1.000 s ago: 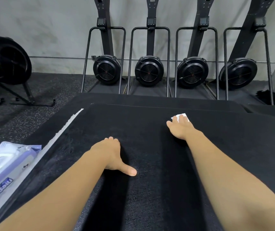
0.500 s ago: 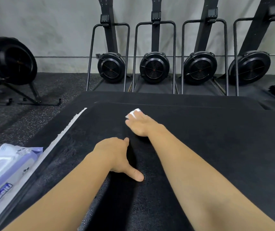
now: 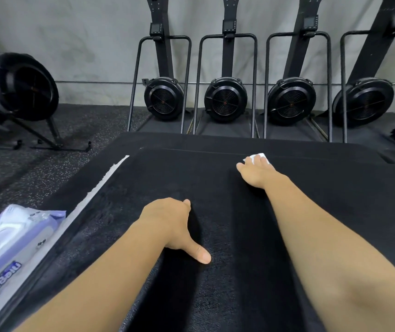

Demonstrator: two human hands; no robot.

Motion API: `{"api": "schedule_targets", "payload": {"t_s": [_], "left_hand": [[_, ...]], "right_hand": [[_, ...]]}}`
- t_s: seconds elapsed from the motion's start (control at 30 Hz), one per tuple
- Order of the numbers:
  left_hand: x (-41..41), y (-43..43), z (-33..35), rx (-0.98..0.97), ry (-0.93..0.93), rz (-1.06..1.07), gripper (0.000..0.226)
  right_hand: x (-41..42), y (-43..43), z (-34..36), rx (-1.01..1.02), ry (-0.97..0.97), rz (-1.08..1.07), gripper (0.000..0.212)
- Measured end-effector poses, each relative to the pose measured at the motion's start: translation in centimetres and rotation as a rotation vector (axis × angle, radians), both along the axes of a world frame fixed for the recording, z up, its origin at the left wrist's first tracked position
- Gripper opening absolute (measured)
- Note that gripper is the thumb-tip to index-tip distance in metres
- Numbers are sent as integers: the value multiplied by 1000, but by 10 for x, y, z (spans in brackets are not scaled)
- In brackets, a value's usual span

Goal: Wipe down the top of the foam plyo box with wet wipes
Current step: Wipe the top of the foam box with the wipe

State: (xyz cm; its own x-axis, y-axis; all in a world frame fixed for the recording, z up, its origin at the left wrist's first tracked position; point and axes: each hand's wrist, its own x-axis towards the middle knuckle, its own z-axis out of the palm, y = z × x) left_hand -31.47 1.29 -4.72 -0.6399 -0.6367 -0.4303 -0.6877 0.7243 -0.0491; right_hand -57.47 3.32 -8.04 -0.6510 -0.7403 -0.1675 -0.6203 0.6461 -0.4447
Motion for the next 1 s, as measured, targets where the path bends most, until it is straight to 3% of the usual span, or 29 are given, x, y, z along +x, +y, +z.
{"api": "schedule_targets", "payload": {"t_s": [0.17,0.27,0.33,0.43,0.57,0.8,0.9,1.0], "left_hand": [[0,-3,-2,-24,26,-13,146],[1,-3,-5,-34,37,-20,145],[2,-2,-6,-31,31,-21,145],[4,-1,-6,-19,6,-13,145],[3,1,-5,-25,-22,-12,143],[5,3,-5,-28,-20,-7,142],[3,3,-5,-26,-16,1,143],[1,1,-5,-21,-11,8,144]], "right_hand": [[72,-57,1,-64,35,215,54],[103,-75,7,-43,-59,344,42],[107,-78,10,-40,-139,379,26],[87,-70,12,-45,-106,391,23],[31,-44,6,-34,18,256,50],[-47,16,-4,-26,18,18,53],[-35,12,-3,-43,-6,-38,57],[9,-3,-3,-62,14,86,57]]}}
